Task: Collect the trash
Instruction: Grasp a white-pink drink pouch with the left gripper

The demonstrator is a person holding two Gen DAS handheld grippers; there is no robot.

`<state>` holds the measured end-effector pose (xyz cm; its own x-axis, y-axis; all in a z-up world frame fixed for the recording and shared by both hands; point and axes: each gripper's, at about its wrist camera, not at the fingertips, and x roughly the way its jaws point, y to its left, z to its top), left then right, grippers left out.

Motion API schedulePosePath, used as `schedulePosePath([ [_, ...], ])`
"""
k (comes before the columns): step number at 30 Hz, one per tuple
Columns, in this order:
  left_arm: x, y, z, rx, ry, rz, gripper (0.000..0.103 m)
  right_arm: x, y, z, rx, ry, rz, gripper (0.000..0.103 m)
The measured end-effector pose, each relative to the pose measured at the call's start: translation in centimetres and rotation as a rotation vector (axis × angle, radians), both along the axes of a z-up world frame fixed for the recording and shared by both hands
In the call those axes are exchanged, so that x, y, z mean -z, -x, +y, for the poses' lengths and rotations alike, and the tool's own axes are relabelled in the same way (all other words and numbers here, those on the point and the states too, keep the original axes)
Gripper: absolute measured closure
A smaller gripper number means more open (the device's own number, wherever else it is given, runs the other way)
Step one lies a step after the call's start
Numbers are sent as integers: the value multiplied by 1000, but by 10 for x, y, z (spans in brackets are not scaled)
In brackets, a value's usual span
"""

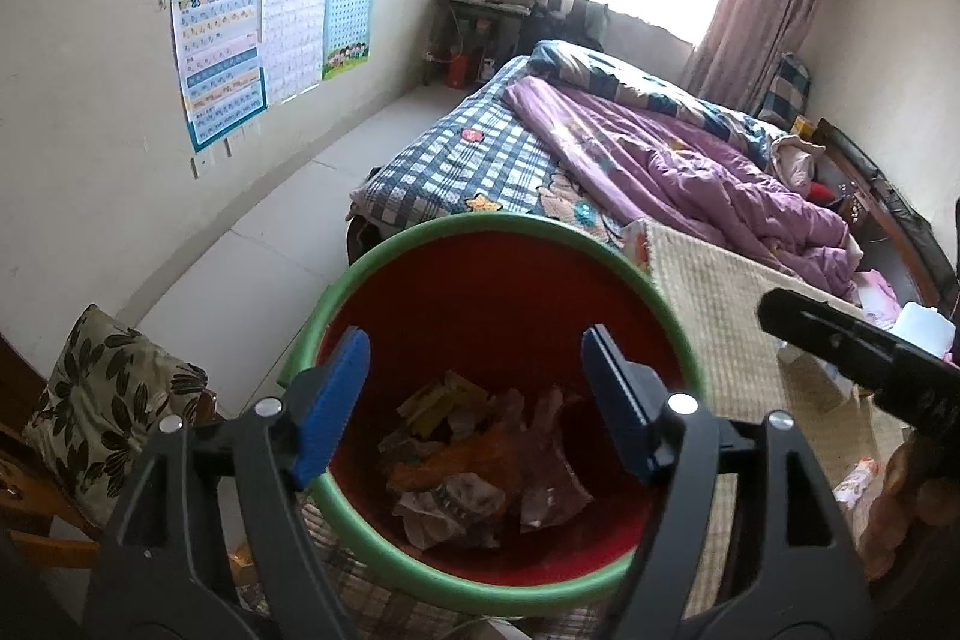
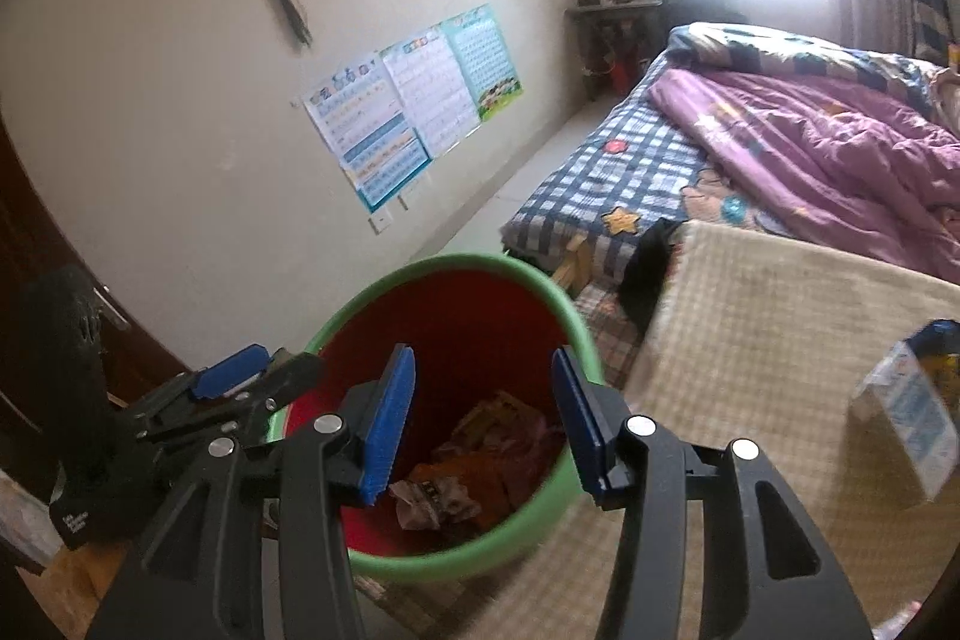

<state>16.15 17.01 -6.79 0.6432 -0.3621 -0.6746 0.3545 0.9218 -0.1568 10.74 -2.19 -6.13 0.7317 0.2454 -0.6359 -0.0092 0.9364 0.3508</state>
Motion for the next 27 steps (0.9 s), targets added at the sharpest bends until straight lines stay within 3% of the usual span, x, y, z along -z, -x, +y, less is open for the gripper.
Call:
schedulePosePath([
  [14, -17, 44, -60, 142, 3, -36, 32, 3, 86, -76, 197, 18, 11, 54],
  [22, -10, 75, -97, 204, 0, -4, 32, 23, 139, -145, 354, -7, 70, 54],
  [27, -2, 103, -136, 317, 3, 28, 32, 32, 176, -187, 444, -14, 100, 53],
])
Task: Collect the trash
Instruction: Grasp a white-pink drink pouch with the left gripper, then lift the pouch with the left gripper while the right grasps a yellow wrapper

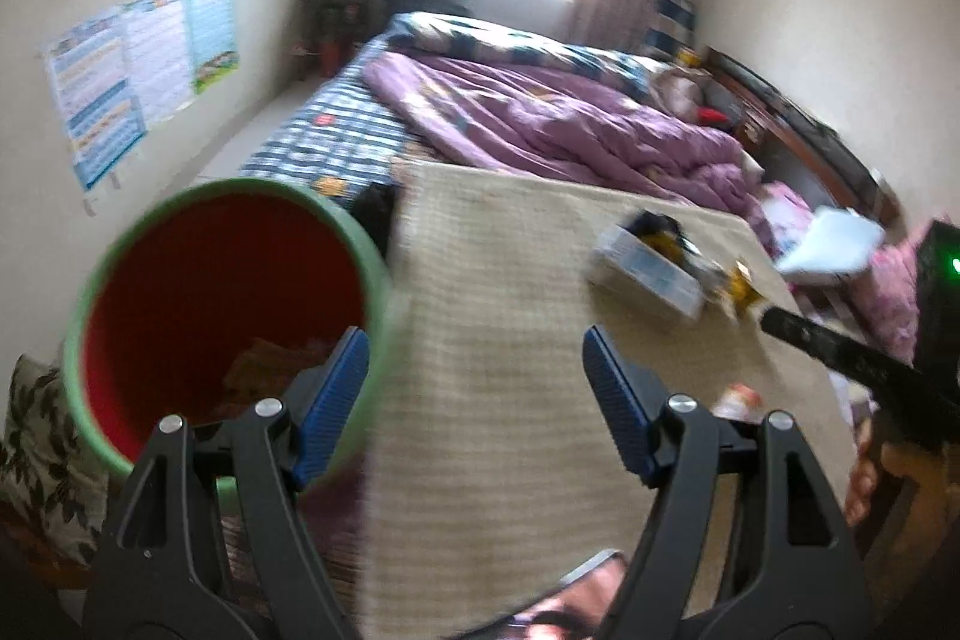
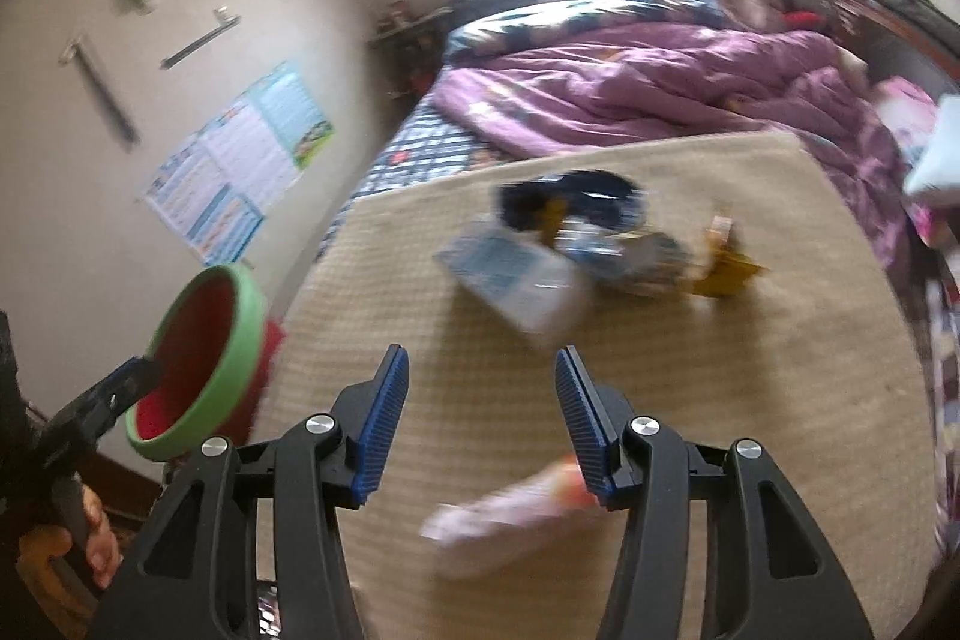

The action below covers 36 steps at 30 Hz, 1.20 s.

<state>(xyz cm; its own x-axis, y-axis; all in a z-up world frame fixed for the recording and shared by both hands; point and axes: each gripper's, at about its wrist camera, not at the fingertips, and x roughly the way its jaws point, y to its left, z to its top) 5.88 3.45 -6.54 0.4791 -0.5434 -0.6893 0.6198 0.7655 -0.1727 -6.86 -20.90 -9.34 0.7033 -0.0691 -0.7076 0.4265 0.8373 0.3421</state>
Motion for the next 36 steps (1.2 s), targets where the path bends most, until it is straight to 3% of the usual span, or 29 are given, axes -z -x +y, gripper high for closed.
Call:
schedulePosePath([
  [7, 30, 51, -88, 257, -64, 76, 32, 8, 47, -50, 70, -12, 13, 52],
  [13, 69, 78, -144, 371, -179, 97, 32, 16, 77, -82, 100, -30, 23, 52],
  [20, 100, 83, -175, 370, -252, 130, 35, 22, 94, -108, 127, -54, 25, 51],
  [22, 101, 84, -177, 369, -242, 139, 45, 23, 94, -113, 131, -60, 23, 51],
  [24, 98, 85, -180, 371, -224, 152, 62, 24, 92, -118, 128, -69, 19, 51],
  [26, 94, 85, -181, 354, -210, 159, 67, 23, 85, -119, 115, -72, 14, 51],
  [36, 70, 52, -149, 147, -137, 136, 78, 37, 29, -140, 53, -82, 33, 50],
])
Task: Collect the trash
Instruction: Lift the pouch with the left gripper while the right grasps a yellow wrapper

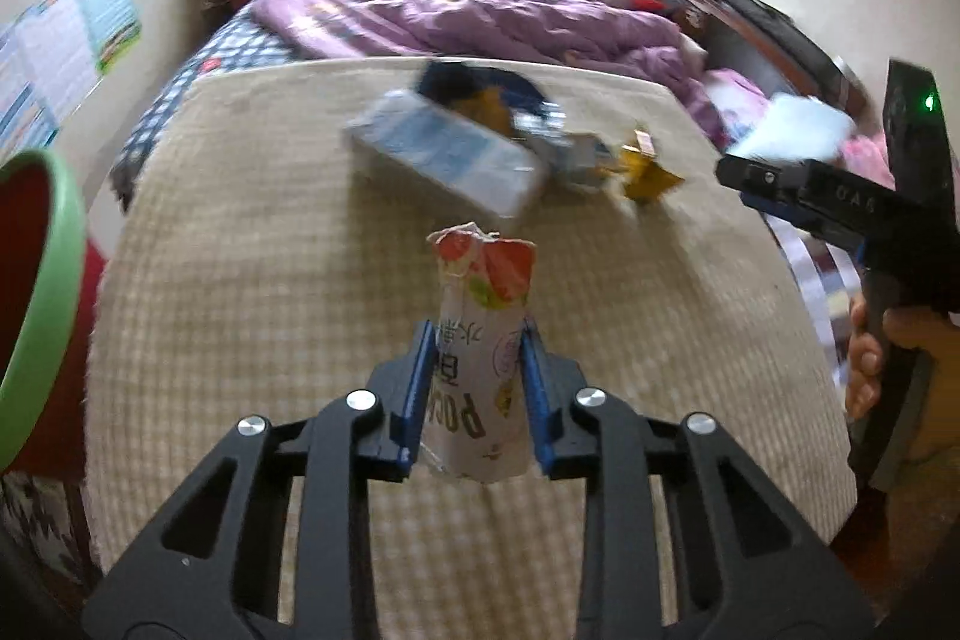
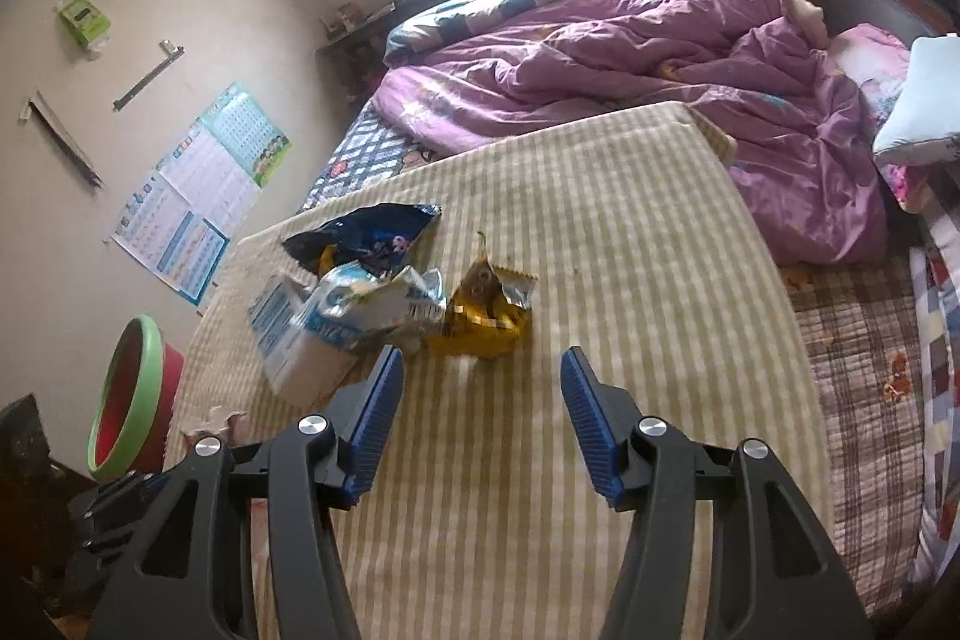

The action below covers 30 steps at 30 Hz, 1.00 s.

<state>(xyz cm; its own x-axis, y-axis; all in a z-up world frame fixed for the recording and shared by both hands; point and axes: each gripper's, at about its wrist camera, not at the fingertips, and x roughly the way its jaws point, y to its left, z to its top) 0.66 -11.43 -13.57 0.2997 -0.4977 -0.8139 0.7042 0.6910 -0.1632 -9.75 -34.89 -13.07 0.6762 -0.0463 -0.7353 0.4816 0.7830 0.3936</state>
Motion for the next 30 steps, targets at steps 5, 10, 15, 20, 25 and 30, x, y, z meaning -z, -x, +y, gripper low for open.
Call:
schedulePosePath([
  [5, 4, -21, 15, -94, -6, 23, 80, 18, -23, -11, -3, -50, 23, 50],
  [10, 10, -27, 19, -133, -16, 22, 80, 27, -37, -13, -27, -49, 43, 49],
  [15, 15, -27, 20, -145, -21, 33, 57, 32, -42, -15, -36, -66, 45, 59],
  [20, 16, -24, 23, -141, -23, 51, 46, 34, -44, -13, -52, -60, 46, 71],
  [25, 15, -20, 31, -135, -23, 64, 42, 32, -42, -11, -51, -58, 34, 72],
  [30, 19, -23, 25, -130, -5, 104, 42, 26, -37, -6, -52, -57, 18, 72],
])
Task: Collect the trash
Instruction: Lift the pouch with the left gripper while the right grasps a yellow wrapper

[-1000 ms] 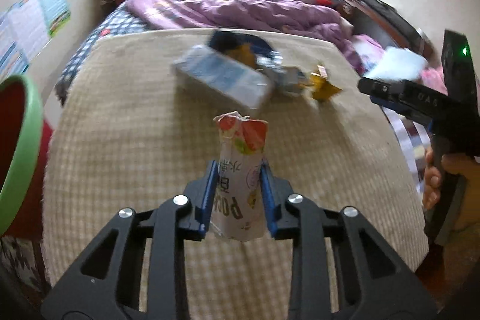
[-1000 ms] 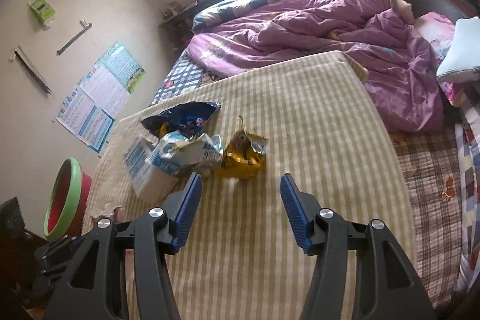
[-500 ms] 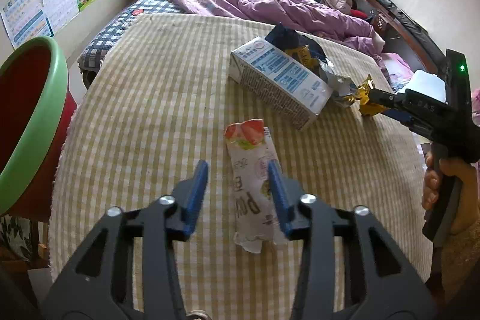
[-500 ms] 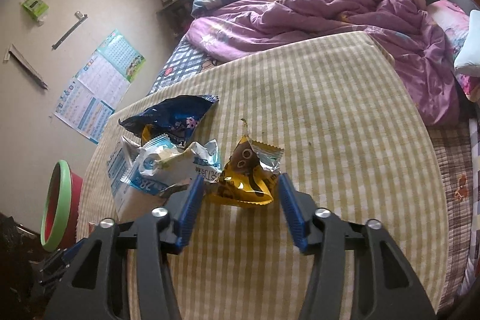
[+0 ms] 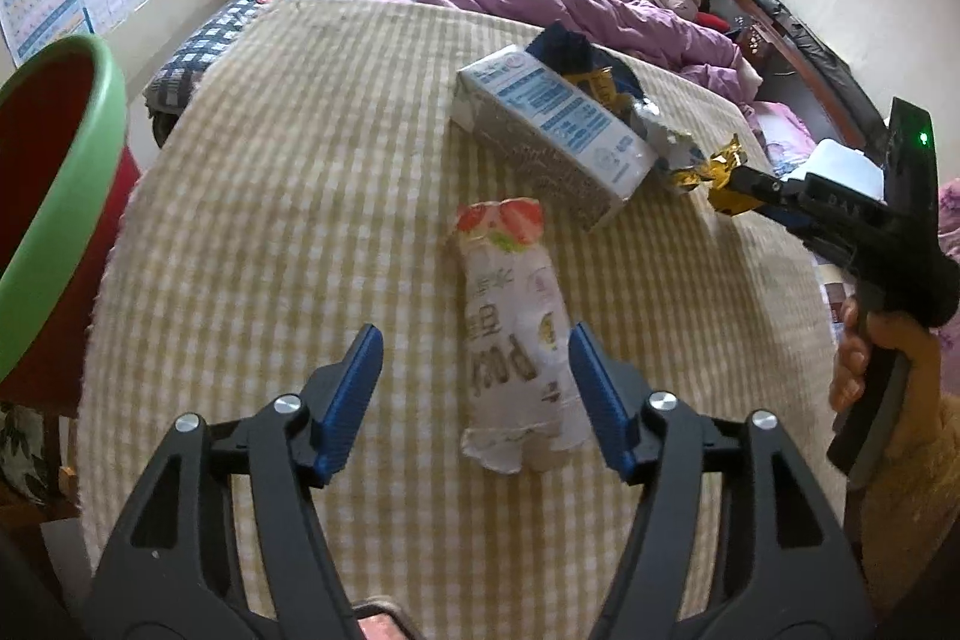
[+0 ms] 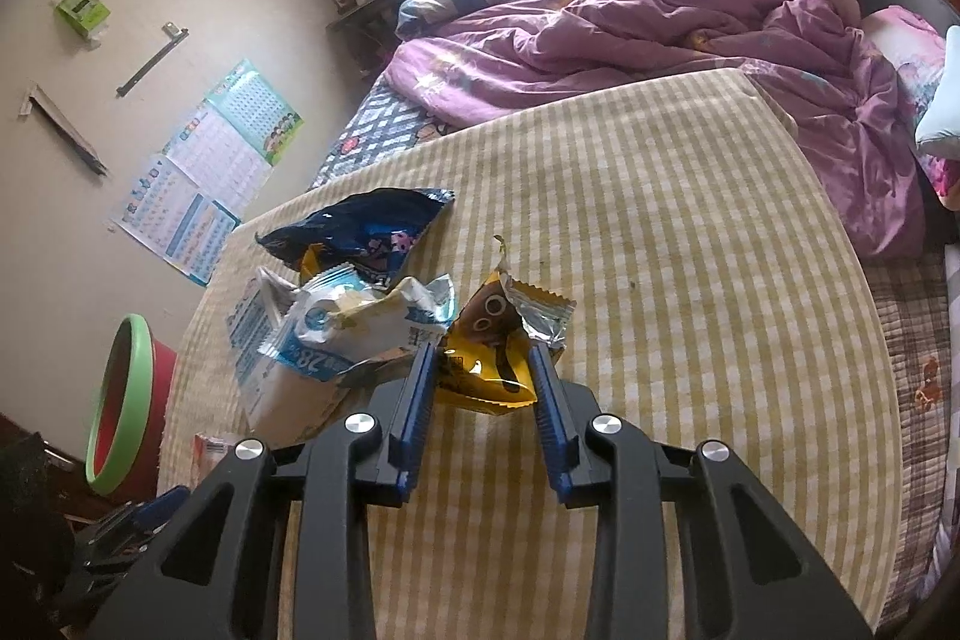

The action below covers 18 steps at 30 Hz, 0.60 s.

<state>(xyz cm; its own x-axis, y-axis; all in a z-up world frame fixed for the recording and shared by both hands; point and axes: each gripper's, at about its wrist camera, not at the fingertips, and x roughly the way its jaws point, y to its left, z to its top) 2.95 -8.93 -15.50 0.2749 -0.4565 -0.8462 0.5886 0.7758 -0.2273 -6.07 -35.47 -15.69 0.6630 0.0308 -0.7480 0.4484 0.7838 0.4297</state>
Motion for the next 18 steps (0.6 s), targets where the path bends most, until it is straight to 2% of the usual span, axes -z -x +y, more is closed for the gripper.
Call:
schedulePosePath([
  [4, 0, -1, -14, 24, -4, -19, 42, -5, 7, 7, -3, 1, -13, 72],
  [5, 4, -2, -17, 24, -8, -14, 49, -7, 8, 9, -2, 0, -18, 72],
  [6, 7, -3, -19, 22, -11, -5, 61, -9, 10, 11, -2, 0, -23, 72],
  [7, 12, -5, -20, 20, -13, 23, 65, -13, 12, 13, 0, 1, -32, 72],
  [9, 12, -5, -19, 9, 3, 29, 66, -22, 18, 18, 6, 12, -53, 72],
  [12, 0, -1, -14, -4, 12, -22, 67, -38, 25, 29, 1, 44, -81, 72],
  [16, -35, 2, 4, -50, 40, -154, 67, -56, 26, 48, -21, 83, -115, 72],
  [18, -47, 2, 12, -70, 51, -191, 67, -63, 21, 60, -43, 96, -128, 72],
])
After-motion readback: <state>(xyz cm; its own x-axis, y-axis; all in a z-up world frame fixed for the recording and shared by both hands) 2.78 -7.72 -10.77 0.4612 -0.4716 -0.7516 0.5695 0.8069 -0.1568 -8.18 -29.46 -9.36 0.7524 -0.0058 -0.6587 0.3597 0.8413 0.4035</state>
